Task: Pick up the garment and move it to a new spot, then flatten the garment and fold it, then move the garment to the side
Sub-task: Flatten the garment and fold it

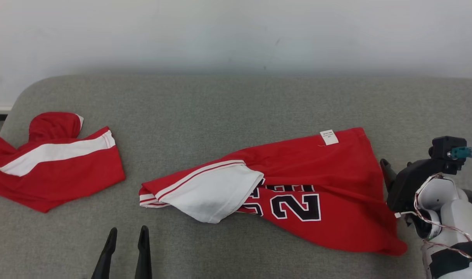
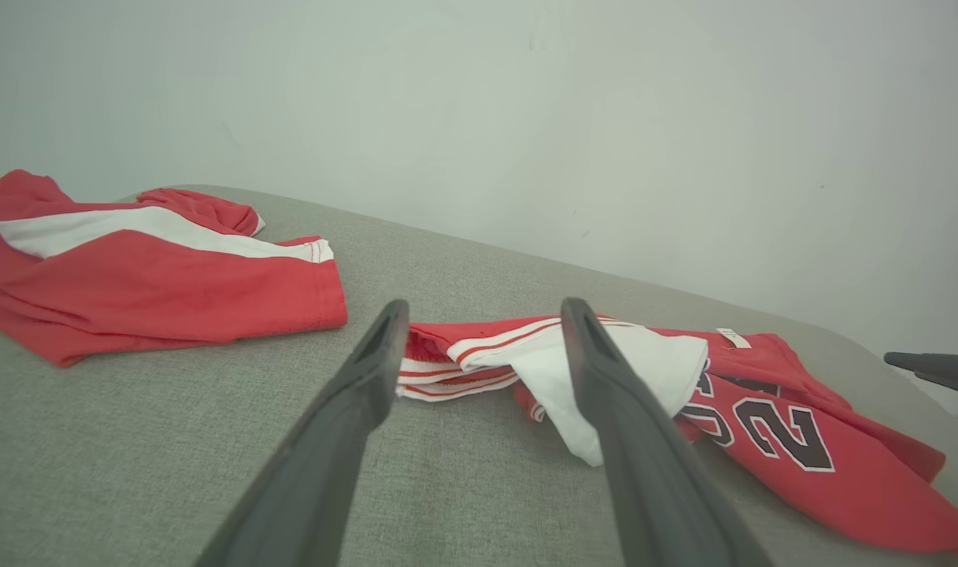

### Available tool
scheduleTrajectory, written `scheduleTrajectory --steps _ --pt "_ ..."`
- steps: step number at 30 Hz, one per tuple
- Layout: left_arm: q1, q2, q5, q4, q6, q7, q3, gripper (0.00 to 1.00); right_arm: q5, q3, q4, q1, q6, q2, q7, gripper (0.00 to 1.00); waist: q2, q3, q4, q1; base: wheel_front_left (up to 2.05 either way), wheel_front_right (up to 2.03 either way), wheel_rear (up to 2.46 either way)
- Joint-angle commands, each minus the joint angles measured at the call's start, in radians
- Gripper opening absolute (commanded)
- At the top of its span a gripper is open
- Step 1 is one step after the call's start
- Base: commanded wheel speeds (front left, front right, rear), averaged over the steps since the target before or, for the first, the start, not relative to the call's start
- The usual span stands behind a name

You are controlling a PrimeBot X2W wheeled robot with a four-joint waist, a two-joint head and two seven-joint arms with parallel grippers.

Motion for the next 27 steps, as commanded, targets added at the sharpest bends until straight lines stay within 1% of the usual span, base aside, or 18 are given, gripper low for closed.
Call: scheduleTrajectory --steps 1,9,14,15,16,17,18,19,23,27 --pt "-0.020 0.004 0.012 -0.008 0.001 -0.003 -0.005 1.00 -0.014 -0.014 0.030 -0.031 -0.002 -0.015 0.003 1.00 0.0000 0.066 0.063 -0.0002 0.00 0.00 0.00" --pt "-0.048 0.008 0.008 -0.024 0.001 -0.003 -0.026 1.00 -0.065 -0.073 0.177 -0.131 -0.002 -0.054 0.011 1.00 0.0000 0.139 0.121 -0.0002 0.00 0.00 0.00" --pt "-0.057 0.008 0.003 -0.025 0.001 -0.003 -0.028 1.00 -0.082 -0.075 0.244 -0.161 -0.002 -0.049 0.013 1.00 0.0000 0.160 0.132 -0.0002 0.00 0.00 0.00" --pt "-0.057 0.008 0.003 -0.025 0.001 -0.003 -0.028 1.00 -0.081 -0.072 0.256 -0.161 -0.002 -0.046 0.016 0.71 0.0000 0.162 0.133 -0.0002 0.00 0.00 0.00" --pt "-0.058 0.007 0.002 -0.023 0.001 -0.003 -0.028 1.00 -0.081 -0.069 0.266 -0.161 -0.002 -0.043 0.015 0.46 0.0000 0.163 0.133 -0.0002 0.00 0.00 0.00" --pt "-0.060 0.007 0.001 -0.021 0.001 -0.003 -0.028 1.00 -0.084 -0.062 0.270 -0.161 -0.002 -0.045 0.006 0.09 0.0000 0.163 0.134 -0.0002 0.00 0.00 0.00" --pt "-0.060 0.007 0.001 -0.021 0.001 -0.003 -0.028 1.00 -0.084 -0.062 0.270 -0.161 -0.002 -0.045 0.006 0.09 0.0000 0.163 0.134 -0.0002 0.00 0.00 0.00" --pt "-0.061 0.007 0.000 -0.019 0.001 -0.003 -0.028 1.00 -0.088 -0.058 0.272 -0.163 -0.002 -0.048 -0.004 0.00 0.0000 0.162 0.134 -0.0002 0.00 0.00 0.00" --pt "-0.059 0.006 -0.002 -0.010 0.001 -0.003 -0.024 1.00 -0.097 -0.051 0.260 -0.168 -0.002 -0.068 -0.071 0.00 0.0000 0.145 0.130 -0.0002 0.00 0.00 0.00" --pt "-0.048 0.006 -0.003 -0.003 0.001 -0.003 -0.019 1.00 -0.090 -0.031 0.224 -0.163 -0.002 -0.074 -0.130 0.00 0.0000 0.120 0.121 -0.0002 0.00 0.00 0.00"
